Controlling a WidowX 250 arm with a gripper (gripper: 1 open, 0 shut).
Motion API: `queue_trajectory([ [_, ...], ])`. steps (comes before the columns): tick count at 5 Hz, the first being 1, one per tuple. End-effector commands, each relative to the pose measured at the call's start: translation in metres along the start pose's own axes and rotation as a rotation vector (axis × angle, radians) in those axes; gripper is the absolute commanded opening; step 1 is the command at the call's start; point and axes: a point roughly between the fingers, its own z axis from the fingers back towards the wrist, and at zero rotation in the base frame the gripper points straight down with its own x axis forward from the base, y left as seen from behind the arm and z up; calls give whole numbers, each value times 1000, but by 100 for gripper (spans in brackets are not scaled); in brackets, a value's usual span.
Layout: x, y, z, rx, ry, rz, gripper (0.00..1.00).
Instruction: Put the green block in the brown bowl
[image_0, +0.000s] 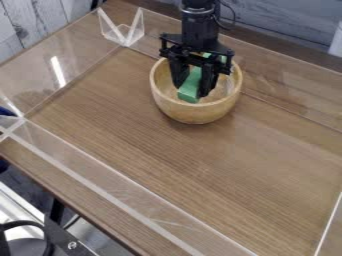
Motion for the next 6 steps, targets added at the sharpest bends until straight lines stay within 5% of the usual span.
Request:
queue_trajectory([
  [1,5,3,13,8,-45,3,0],
  [6,8,4,8,14,-19,7,0],
])
